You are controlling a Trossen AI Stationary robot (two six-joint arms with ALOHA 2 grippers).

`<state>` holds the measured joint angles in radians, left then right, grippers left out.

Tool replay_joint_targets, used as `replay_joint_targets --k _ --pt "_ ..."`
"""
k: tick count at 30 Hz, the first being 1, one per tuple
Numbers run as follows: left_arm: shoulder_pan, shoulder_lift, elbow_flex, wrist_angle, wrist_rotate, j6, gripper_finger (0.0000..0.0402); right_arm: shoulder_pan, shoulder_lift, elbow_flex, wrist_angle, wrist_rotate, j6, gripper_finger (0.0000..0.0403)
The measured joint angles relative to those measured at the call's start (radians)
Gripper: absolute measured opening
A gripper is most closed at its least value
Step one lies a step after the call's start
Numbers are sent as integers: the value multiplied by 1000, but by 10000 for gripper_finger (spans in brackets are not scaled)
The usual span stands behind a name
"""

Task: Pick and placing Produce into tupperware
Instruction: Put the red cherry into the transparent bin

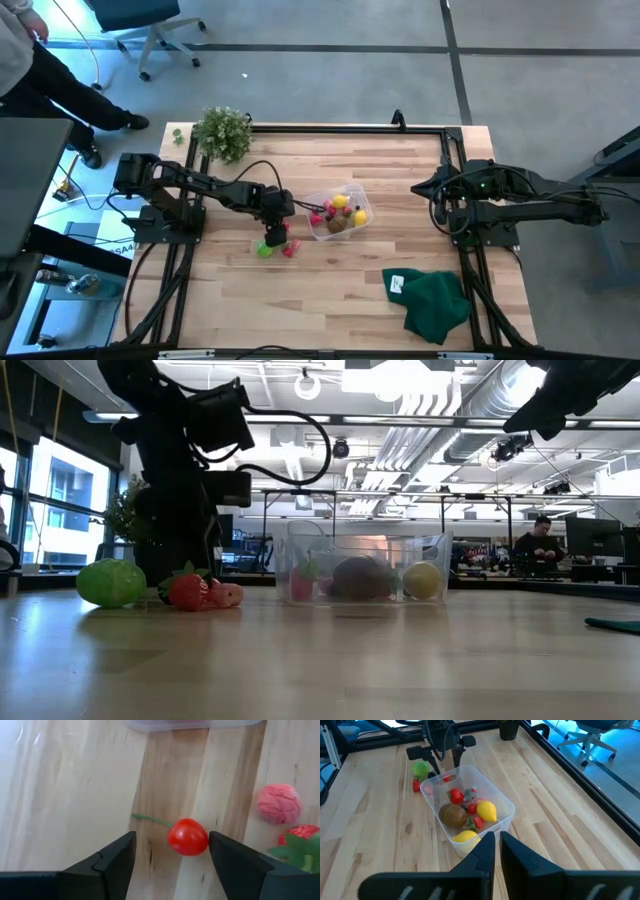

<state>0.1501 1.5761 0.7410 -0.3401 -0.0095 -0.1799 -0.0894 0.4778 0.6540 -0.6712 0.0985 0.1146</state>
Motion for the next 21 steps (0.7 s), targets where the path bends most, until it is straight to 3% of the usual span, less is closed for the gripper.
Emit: replay_joint_targets --k 21 --pt "0 6 0 5 -9 -2 225 0 0 0 0 0 0 19"
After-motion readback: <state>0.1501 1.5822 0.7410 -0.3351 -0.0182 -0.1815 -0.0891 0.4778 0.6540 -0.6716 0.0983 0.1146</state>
